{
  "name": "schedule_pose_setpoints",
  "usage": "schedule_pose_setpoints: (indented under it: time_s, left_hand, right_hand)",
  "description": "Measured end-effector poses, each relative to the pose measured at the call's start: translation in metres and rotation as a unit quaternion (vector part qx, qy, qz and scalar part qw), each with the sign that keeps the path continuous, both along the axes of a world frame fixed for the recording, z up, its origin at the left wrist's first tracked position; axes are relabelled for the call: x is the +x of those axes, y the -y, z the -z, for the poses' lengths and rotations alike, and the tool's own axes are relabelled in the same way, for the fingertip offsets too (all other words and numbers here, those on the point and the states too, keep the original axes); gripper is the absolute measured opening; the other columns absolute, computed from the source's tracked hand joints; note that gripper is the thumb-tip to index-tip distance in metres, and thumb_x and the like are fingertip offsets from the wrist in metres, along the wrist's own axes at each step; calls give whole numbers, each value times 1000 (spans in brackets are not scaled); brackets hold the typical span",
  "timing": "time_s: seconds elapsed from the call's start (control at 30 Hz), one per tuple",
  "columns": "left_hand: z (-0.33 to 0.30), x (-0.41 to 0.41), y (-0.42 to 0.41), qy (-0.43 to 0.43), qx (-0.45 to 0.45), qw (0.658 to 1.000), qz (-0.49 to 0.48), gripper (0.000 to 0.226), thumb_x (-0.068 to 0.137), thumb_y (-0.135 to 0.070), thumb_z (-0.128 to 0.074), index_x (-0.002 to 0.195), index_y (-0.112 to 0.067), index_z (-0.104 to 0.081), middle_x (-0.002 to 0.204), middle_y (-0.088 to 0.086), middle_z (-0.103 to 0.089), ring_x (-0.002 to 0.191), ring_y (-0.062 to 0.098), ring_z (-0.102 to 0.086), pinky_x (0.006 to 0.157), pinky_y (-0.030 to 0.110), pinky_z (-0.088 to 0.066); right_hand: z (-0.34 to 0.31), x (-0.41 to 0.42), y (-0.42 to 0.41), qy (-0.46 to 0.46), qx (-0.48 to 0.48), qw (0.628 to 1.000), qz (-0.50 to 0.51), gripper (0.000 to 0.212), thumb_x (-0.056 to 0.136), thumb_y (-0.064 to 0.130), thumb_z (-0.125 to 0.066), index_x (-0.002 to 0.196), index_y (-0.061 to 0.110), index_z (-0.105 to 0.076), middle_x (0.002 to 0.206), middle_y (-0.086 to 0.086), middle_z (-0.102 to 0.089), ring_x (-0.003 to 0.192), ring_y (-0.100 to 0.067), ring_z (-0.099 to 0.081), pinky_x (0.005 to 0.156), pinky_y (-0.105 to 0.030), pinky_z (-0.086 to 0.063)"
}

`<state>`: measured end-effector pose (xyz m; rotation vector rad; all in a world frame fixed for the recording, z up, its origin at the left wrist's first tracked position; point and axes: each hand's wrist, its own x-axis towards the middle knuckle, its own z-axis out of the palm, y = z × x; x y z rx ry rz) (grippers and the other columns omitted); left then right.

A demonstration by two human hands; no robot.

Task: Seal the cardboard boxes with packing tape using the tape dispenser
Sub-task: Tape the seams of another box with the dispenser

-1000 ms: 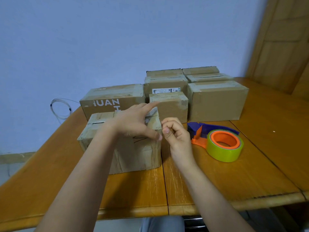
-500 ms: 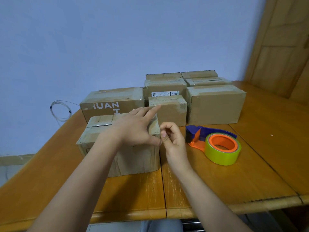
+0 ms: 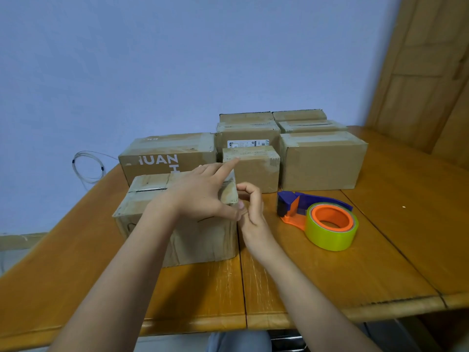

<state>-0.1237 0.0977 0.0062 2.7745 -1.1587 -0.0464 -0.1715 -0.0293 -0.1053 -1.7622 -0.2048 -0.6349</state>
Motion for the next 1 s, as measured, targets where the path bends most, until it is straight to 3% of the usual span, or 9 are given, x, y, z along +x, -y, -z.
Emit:
schedule_pose_setpoints:
  time_s: [0.1, 0.2, 0.37, 0.47, 0.6, 0.67, 0.73, 0.8, 1.0]
  left_hand:
    - [-2, -1, 0, -19, -16, 1000, 2, 126, 43, -81, -38, 152, -37, 7, 159, -2, -18, 144, 18, -19, 109, 33, -25]
    - [-5, 1, 0, -49, -47, 998, 6, 125, 44, -79, -45, 152, -38, 5, 159, -1, -20, 144, 18, -19, 111, 34, -24]
    - [-5, 5, -4, -131, -132, 982, 17, 121, 49, -68, -58, 152, -39, -1, 154, -1, -29, 138, 17, -30, 112, 41, -28]
    - [-4, 7, -4, -142, -141, 980, 18, 122, 48, -65, -59, 152, -40, -1, 150, 2, -34, 133, 17, -35, 110, 42, -31]
    - [-3, 9, -3, -144, -138, 980, 10, 124, 46, -69, -59, 150, -43, 1, 156, 1, -26, 141, 16, -26, 113, 44, -26]
    - [-3, 9, -3, -152, -142, 978, 10, 124, 46, -69, -61, 150, -44, 1, 156, 0, -26, 141, 16, -25, 114, 44, -26]
    - [-4, 7, -4, -151, -139, 979, 8, 125, 45, -69, -61, 151, -44, 1, 155, 0, -27, 140, 16, -27, 113, 42, -26]
    - [-5, 5, -4, -157, -147, 977, 4, 125, 44, -68, -62, 151, -44, 0, 156, 1, -26, 141, 16, -26, 112, 39, -26]
    - [-8, 3, -5, -207, -177, 962, -9, 131, 46, -57, -77, 151, -41, -1, 157, 1, -23, 142, 18, -26, 114, 36, -25]
  right_hand:
    - [-2, -3, 4, 23, -22, 999, 34, 26, 93, 31, -44, 112, 48, -44, 118, 31, -42, 123, -6, -37, 103, -32, -35]
    - [-5, -3, 5, 85, 38, 993, 67, 28, 88, 22, -47, 111, 38, -52, 118, 15, -51, 121, -12, -45, 103, -36, -39]
    - [-3, -3, -5, 35, 27, 999, 15, 47, 85, 75, -31, 127, 54, -40, 134, 23, -39, 133, -7, -32, 111, -36, -31]
    - [-1, -3, -6, 15, 11, 1000, 0, 60, 80, 83, -24, 131, 54, -32, 139, 25, -31, 136, 0, -24, 115, -37, -25]
    - [3, -3, -4, -17, 29, 999, -38, 61, 75, 86, -27, 132, 64, -26, 144, 27, -25, 138, 1, -21, 115, -35, -23]
    - [3, -5, -3, -11, 41, 998, -47, 62, 79, 81, -35, 135, 56, -28, 144, 26, -28, 137, 3, -24, 112, -24, -26]
    - [1, -6, 0, -1, 81, 996, -47, 51, 87, 57, -48, 134, 43, -34, 142, 22, -35, 134, 4, -31, 106, -15, -30]
    - [-2, -5, -1, 0, 101, 994, -37, 48, 87, 30, -47, 133, 41, -36, 141, 19, -39, 132, 5, -34, 103, -14, -32]
    - [-2, -10, -3, -35, 84, 995, -44, 42, 99, 22, -38, 139, 34, -31, 135, 21, -42, 119, 23, -37, 93, 0, -31]
